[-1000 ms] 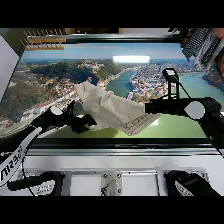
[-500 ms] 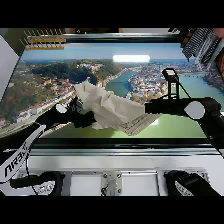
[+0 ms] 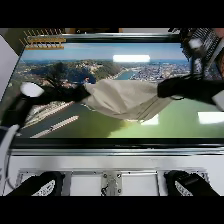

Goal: Fold the clothes and pants, and hang the long-sleeved shirts on hangers.

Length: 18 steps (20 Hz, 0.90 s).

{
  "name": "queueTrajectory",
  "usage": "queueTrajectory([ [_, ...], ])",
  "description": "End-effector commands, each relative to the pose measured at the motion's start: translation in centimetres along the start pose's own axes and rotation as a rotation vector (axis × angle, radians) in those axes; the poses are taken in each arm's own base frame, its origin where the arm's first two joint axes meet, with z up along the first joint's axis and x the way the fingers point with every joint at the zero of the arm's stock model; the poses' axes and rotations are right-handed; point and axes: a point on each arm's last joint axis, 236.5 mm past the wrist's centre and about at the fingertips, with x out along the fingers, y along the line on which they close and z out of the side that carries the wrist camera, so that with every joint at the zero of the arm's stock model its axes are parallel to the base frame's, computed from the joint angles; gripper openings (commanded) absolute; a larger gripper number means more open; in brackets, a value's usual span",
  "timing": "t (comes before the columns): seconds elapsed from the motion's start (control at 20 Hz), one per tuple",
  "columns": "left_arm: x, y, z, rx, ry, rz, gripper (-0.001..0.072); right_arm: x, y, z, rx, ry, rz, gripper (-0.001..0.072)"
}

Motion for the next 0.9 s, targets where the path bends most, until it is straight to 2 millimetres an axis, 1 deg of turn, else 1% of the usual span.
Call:
queueTrajectory([
  [0.0, -15.8, -14.8, 4.3, 0.336, -0.347, -0.143, 0.0009, -10.2, 0.8, 6.9, -0.070, -0.181, -0.024, 0.0014],
  [0.05, -20.0, -18.4, 4.1, 0.414, -0.450, -0.179, 0.0009, -13.1, 1.5, 8.3, -0.078, -0.243, -0.013, 0.0014],
  [0.1, -24.2, -21.6, 3.5, 0.484, -0.554, -0.214, 0.0008, -15.6, 2.2, 9.5, -0.083, -0.304, 0.000, 0.0014],
  [0.15, -27.5, -24.0, 2.7, 0.534, -0.638, -0.242, 0.0008, -18.0, 2.8, 10.5, -0.089, -0.368, 0.016, 0.0014],
  [0.2, -30.5, -25.9, 1.7, 0.578, -0.711, -0.266, 0.0008, -19.9, 3.5, 11.1, -0.092, -0.413, 0.033, 0.0014],
  [0.25, -32.6, -27.3, 0.9, 0.606, -0.764, -0.286, 0.0008, -21.6, 3.9, 11.4, -0.081, -0.455, 0.048, 0.0014],
  [0.3, -34.2, -28.3, 0.2, 0.629, -0.804, -0.301, 0.0009, -22.8, 4.1, 11.5, -0.065, -0.482, 0.055, 0.0014],
  [0.4, -36.2, -29.5, -0.4, 0.654, -0.857, -0.319, 0.0008, -24.4, 4.3, 11.2, -0.035, -0.511, 0.065, 0.0014],
  [0.5, -37.1, -30.1, 0.2, 0.657, -0.896, -0.330, 0.0008, -25.4, 5.1, 11.0, -0.013, -0.527, 0.103, 0.0014],
  [0.55, -37.2, -30.3, 0.8, 0.656, -0.903, -0.331, 0.0009, -25.5, 5.5, 10.9, 0.008, -0.524, 0.128, 0.0014],
  [0.6, -36.7, -30.2, 1.7, 0.652, -0.895, -0.326, 0.0008, -25.4, 5.8, 10.7, 0.051, -0.511, 0.151, 0.0014],
  [0.65, -35.6, -29.8, 2.8, 0.645, -0.870, -0.309, 0.0008, -24.5, 5.8, 10.4, 0.082, -0.475, 0.161, 0.0014],
  [0.7, -34.0, -28.8, 4.2, 0.639, -0.834, -0.272, 0.0008, -23.0, 5.7, 9.9, 0.117, -0.416, 0.164, 0.0014],
  [0.75, -32.0, -27.4, 5.5, 0.626, -0.790, -0.230, 0.0009, -20.8, 5.5, 8.8, 0.145, -0.325, 0.158, 0.0014],
  [0.85, -26.6, -23.3, 8.7, 0.575, -0.671, -0.133, 0.0008, -15.7, 4.9, 6.1, 0.165, -0.116, 0.133, 0.0014],
])
